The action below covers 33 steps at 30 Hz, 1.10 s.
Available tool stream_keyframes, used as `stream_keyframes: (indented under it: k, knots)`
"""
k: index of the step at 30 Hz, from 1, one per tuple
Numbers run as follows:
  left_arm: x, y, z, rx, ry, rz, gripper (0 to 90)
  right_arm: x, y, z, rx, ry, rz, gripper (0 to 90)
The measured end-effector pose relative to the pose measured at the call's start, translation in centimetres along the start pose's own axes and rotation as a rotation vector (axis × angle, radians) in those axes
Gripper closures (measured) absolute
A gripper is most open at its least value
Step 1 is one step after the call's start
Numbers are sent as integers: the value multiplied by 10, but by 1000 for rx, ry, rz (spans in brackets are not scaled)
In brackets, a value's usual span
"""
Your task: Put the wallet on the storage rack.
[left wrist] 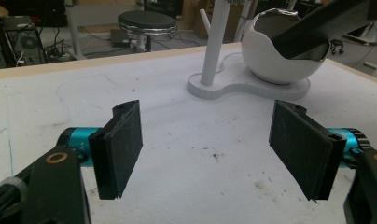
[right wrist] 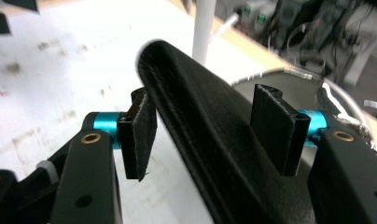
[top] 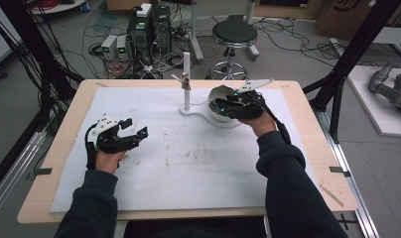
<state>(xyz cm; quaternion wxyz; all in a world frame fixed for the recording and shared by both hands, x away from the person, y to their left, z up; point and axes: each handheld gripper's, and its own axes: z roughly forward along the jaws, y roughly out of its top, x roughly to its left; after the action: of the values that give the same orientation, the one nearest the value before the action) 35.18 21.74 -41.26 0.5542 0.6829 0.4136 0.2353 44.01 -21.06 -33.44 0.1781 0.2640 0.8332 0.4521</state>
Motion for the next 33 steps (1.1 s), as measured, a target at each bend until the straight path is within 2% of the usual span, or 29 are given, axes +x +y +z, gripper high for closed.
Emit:
stream_keyframes:
  k: [3, 9, 10, 11, 12, 15, 18, 21, 23, 24, 28, 33]
  knots:
    - [-1, 0, 1, 3, -3, 0, 257, 0, -6, -3, 0, 9, -23, 436]
    - [0, 0, 1, 9, -2, -2, 259, 0, -13, -3, -35, 31, 3, 418]
    - [0, 0, 0, 7, -4, -2, 259, 0, -13, -3, -39, 47, 19, 400]
    - [0, 0, 0, 7, -4, -4, 259, -2, -14, -3, -52, 75, 20, 387]
    - [0, 0, 1, 7, -3, -6, 259, -2, -14, -2, -53, 83, 21, 379]
    - [0, -1, 2, 11, -5, -8, 259, -2, -14, -2, -46, 92, 36, 377]
    - [0, -1, 1, 9, -7, -6, 260, -3, -15, -1, -52, 100, 32, 362]
    - [0, -1, 1, 11, -5, -7, 261, -3, -17, 4, -25, 167, 28, 323]
    - [0, -1, 2, 13, -8, -9, 261, 0, -18, 7, -2, 175, 8, 328]
    - [0, -1, 2, 14, -8, -8, 261, 2, -16, 8, -10, 169, 14, 347]
    - [0, -1, 2, 13, -8, -9, 262, 8, -10, 8, -70, 127, -11, 461]
    - [0, -1, 2, 12, -9, -11, 261, 18, -5, 15, -63, 129, -41, 569]
